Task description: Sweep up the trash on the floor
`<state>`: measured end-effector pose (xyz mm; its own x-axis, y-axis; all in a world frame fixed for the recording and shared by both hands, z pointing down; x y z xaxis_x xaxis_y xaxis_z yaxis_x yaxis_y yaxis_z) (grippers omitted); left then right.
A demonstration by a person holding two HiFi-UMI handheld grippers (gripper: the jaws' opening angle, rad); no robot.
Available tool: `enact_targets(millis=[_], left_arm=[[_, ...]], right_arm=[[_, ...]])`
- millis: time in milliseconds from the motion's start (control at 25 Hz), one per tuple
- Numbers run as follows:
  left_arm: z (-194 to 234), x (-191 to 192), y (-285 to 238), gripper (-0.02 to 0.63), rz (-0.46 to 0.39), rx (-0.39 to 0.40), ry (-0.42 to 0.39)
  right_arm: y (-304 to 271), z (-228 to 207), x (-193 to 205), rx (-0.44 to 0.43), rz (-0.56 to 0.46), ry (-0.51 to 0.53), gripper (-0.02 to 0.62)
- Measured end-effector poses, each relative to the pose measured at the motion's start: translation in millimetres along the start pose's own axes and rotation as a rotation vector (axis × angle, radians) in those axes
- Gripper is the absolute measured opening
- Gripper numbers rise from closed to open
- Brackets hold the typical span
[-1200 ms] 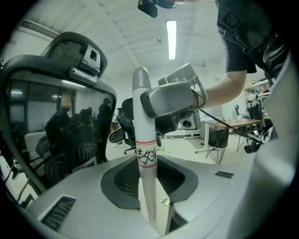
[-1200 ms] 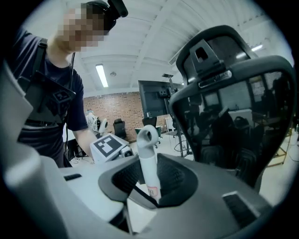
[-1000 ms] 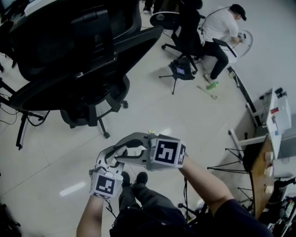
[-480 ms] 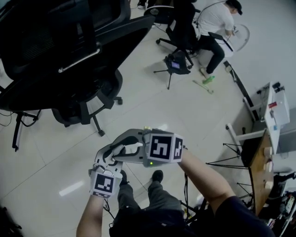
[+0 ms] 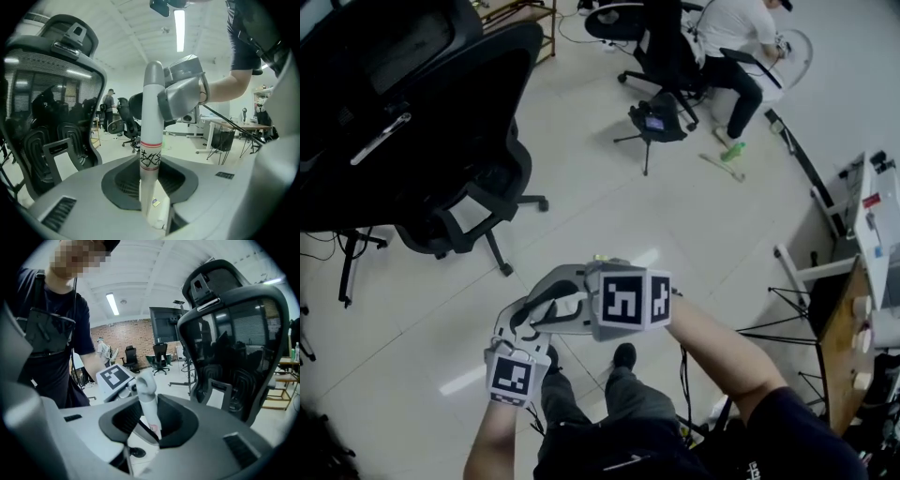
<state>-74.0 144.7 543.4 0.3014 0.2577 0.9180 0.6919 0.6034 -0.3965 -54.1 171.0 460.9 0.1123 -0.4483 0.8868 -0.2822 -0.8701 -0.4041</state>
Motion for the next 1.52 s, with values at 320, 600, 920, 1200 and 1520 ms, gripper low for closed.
enact_targets(millis=[320, 600, 920, 1200, 1520], left_arm=[[-57.5, -3.5, -36.1, 0.084, 0.030, -0.009, 0.000], [-89.1, -11.0, -73.6, 0.084, 0.025, -0.028, -0.018], [-129.1, -19.5, -123.2, 0.084, 0.048, -0.026, -0.008], [-160.6, -30.2, -165.0, 0.084, 0.058, 0.041, -0.042], [-163.0, -44.4, -157.0, 0.077, 0.061, 0.110, -0.120]], right_arm=[[53.2, 21.0, 41.4, -0.032, -0.013, -0.008, 0.121], [98.4, 23.1, 71.4, -0.020, -0.052, -0.018, 0.121], [154.6, 19.0, 109.7, 0.036, -0.074, -0.049, 0.120], [201.8, 14.2, 138.2, 0.110, -0.111, -0.087, 0.118], [205.0, 19.4, 122.0, 0.221, -0.200, -0.089, 0.118]])
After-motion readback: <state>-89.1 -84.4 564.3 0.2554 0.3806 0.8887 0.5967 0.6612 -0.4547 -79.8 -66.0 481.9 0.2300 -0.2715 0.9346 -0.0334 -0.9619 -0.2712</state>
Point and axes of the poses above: the fingertips, and each gripper's own axes: y backward along the fingers, z to its left, x out of its underside, the point moved 1 cm from there along y, backward along the fingers, and after that the axes turned 6 degrees about -x, right-handed, at the moved point
